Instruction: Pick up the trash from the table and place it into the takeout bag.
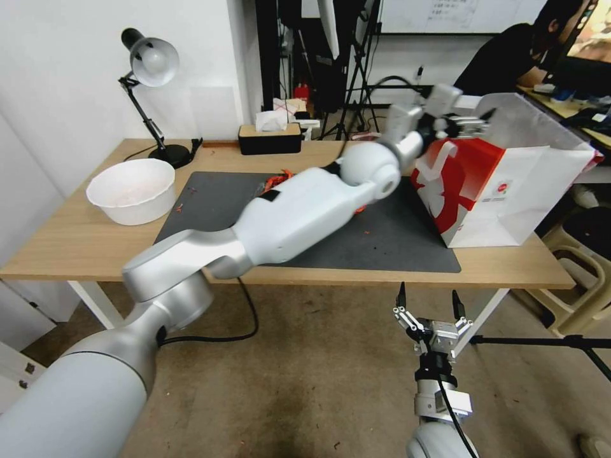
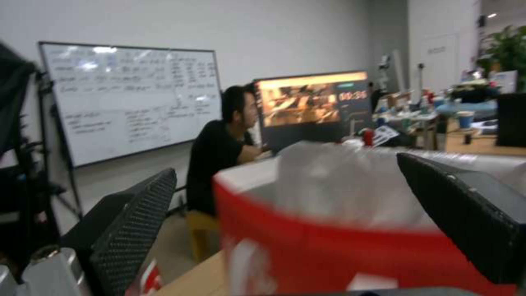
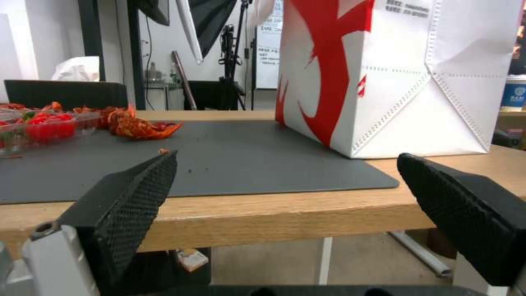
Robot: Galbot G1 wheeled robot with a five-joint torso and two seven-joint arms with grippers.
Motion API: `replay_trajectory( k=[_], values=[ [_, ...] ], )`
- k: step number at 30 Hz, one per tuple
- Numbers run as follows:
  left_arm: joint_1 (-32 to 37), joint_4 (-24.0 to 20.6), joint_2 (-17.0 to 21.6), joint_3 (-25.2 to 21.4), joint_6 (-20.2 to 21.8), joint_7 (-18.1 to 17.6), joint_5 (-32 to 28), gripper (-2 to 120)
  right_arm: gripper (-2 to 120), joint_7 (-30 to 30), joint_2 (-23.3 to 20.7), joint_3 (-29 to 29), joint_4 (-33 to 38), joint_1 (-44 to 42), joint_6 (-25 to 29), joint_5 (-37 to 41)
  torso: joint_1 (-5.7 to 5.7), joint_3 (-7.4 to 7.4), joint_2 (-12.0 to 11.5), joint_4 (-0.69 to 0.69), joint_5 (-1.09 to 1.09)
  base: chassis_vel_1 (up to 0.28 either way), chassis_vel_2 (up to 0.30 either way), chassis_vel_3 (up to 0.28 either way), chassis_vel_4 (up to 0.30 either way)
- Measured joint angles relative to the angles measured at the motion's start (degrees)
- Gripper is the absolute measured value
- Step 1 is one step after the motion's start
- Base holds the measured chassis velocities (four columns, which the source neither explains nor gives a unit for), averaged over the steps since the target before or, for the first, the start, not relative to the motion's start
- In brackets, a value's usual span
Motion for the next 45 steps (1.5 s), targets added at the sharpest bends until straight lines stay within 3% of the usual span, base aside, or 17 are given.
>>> replay_trajectory(
  k=[11,22,24,26,28,32,35,42,43,45],
  values=[
    [0.6,-0.9,1.8,-0.5,0.1,0.0,0.0,100,100,0.0,0.0,0.0,0.0,0.1,-0.1,0.0,0.0,0.0,0.0,0.0,0.0,0.0,0.0,0.0,0.0],
    [4.0,-3.8,7.4,-2.5,0.3,-0.2,0.6,100,100,0.0,0.0,-0.1,0.0,0.3,-0.3,0.0,0.0,0.0,0.0,0.01,-0.02,0.0,0.0,0.0,0.0],
    [4.6,-4.0,8.4,-3.0,0.4,-0.3,0.7,100,100,0.0,0.0,-0.1,0.0,0.3,-0.3,0.0,0.0,0.01,0.0,0.06,-0.02,0.0,0.0,0.0,0.0],
    [7.4,-7.3,11.9,-5.2,0.4,-0.2,1.3,100,100,0.0,0.0,-0.1,0.1,0.4,-0.4,0.0,-0.01,-0.01,0.0,-0.08,-0.02,0.0,0.0,0.0,0.0],
    [12.2,-10.9,18.0,-8.5,0.5,-0.3,2.3,100,100,0.0,0.0,-0.3,0.1,0.4,-0.6,-0.1,-0.01,0.0,0.0,0.04,-0.03,0.0,0.0,0.0,0.0],
    [15.8,-13.2,21.9,-10.7,0.4,-0.2,3.3,100,100,0.0,-0.1,-0.4,0.1,0.4,-0.6,-0.1,-0.01,0.0,0.0,0.02,-0.03,0.0,0.0,0.0,0.0],
    [22.2,-17.1,27.1,-15.3,0.0,0.0,4.9,100,100,-0.1,-0.4,-0.4,0.2,0.3,-0.6,-0.2,-0.01,0.0,0.0,0.02,-0.03,0.0,0.0,0.0,0.0],
    [32.5,-23.4,33.7,-23.3,-0.2,0.2,6.6,100,100,-0.1,-0.6,-0.8,0.2,0.4,-0.6,-0.3,-0.01,0.0,0.0,0.01,-0.01,0.0,0.0,0.0,0.0],
    [34.8,-24.7,34.8,-25.1,-0.3,0.2,7.2,100,100,-0.1,-0.7,-0.9,0.2,0.5,-0.6,-0.3,-0.01,0.0,0.0,0.0,-0.01,0.0,0.0,0.0,0.0],
    [46.3,-30.3,38.1,-34.6,-0.7,0.3,11.3,100,100,-0.2,-0.7,-1.5,0.0,0.7,-1.0,-0.6,-0.01,0.0,0.0,0.01,-0.01,0.0,0.0,0.0,0.0]
  ],
)
